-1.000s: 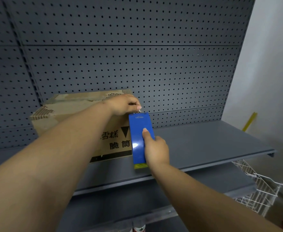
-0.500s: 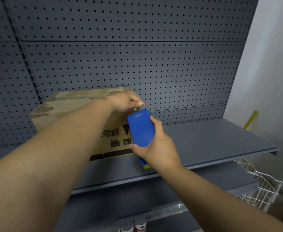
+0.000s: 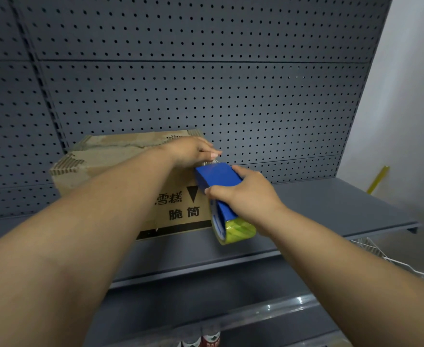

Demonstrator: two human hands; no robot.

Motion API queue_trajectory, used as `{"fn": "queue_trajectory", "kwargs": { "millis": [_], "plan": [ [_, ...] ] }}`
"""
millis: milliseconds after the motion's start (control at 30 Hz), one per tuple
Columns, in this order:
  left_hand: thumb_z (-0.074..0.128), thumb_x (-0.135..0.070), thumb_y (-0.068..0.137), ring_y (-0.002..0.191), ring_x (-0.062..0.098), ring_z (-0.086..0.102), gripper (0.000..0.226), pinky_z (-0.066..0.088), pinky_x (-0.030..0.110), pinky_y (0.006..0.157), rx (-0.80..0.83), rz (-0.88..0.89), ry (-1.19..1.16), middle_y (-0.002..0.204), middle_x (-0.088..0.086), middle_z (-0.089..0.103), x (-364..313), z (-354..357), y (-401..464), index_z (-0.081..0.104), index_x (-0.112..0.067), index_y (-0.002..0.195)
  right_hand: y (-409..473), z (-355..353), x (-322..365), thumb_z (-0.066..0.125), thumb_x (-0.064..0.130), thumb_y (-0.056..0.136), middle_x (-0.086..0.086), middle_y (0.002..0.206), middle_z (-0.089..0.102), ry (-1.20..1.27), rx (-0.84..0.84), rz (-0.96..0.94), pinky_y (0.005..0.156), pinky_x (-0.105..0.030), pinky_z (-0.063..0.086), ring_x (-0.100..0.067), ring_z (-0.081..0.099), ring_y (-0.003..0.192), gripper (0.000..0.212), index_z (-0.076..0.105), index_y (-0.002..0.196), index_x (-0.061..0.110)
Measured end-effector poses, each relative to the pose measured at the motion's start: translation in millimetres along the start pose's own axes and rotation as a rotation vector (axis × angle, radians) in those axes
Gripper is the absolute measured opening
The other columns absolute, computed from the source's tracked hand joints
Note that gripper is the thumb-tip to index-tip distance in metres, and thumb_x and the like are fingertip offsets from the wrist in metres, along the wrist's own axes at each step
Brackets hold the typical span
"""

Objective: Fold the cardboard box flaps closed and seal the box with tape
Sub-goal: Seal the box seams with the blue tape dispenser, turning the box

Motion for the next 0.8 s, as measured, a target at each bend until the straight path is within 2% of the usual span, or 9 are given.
{"fn": "queue_trajectory", "kwargs": {
  "millis": [133,233,300,367,467,600,800],
  "plan": [
    [0.045,-0.036,0.095,0.133,0.014,0.034,0.038,0.021,0.023,0.106,-0.017,-0.005,-0.002,0.144,-0.002,0.041,0,0,0,0.053,-0.026,0.131,4,-10,8,0.075,0.033,0.068,-0.002,0.084,0.068,-0.028,0.086,0.025,0.067,-0.028,0.048,-0.019,0.063,0.075,0.033,0.068,0.096,0.017],
    [0.045,-0.036,0.095,0.134,0.014,0.033,0.038,0.020,0.025,0.108,-0.002,0.007,0.018,0.144,-0.002,0.042,0,1,1,0.052,-0.026,0.130,15,-17,14,0.078,0.038,0.063,-0.007,0.095,0.069,-0.108,0.146,0.069,0.077,-0.032,0.053,-0.022,0.066,0.083,0.048,0.068,0.102,0.011],
    [0.046,-0.036,0.094,0.133,0.013,0.034,0.038,0.020,0.026,0.108,-0.003,0.007,0.027,0.143,-0.003,0.042,-1,0,0,0.052,-0.027,0.130,22,-21,20,0.077,0.046,0.056,-0.010,0.097,0.069,-0.201,0.183,0.090,0.070,-0.031,0.051,-0.024,0.064,0.078,0.056,0.069,0.098,0.010],
    [0.046,-0.036,0.094,0.133,0.014,0.035,0.037,0.021,0.028,0.109,-0.013,0.002,0.031,0.143,-0.003,0.043,-1,-1,-2,0.054,-0.026,0.129,26,-26,29,0.075,0.043,0.062,-0.009,0.087,0.065,-0.255,0.229,0.109,0.059,-0.025,0.045,-0.022,0.059,0.067,0.046,0.066,0.090,0.008],
    [0.046,-0.032,0.094,0.132,0.017,0.037,0.036,0.024,0.030,0.110,-0.022,0.010,0.035,0.143,-0.001,0.043,-3,-1,-4,0.058,-0.020,0.126,27,-24,42,0.067,0.032,0.078,-0.007,0.071,0.058,-0.273,0.361,0.160,0.054,-0.024,0.044,-0.018,0.053,0.057,0.025,0.058,0.074,0.009],
    [0.043,-0.020,0.097,0.129,0.017,0.038,0.033,0.024,0.023,0.102,-0.038,0.008,0.038,0.142,0.000,0.043,-4,-3,-6,0.056,-0.013,0.126,28,-18,53,0.058,0.032,0.086,-0.005,0.065,0.054,-0.336,0.439,0.158,0.044,-0.016,0.043,-0.016,0.050,0.052,0.027,0.053,0.069,0.011],
    [0.048,-0.028,0.094,0.131,0.018,0.038,0.035,0.024,0.032,0.110,-0.019,0.001,0.014,0.143,0.000,0.043,-3,-1,-5,0.057,-0.017,0.126,29,-21,50,0.061,0.032,0.083,-0.006,0.066,0.053,-0.386,0.399,0.106,0.053,-0.024,0.040,-0.018,0.049,0.054,0.027,0.054,0.069,0.010]
  ]
}}
Point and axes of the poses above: each hand's wrist, its own y-axis towards the middle knuckle, its own z-axis out of the palm, x = y × z, the point moved 8 cm from there along y, towards the middle knuckle
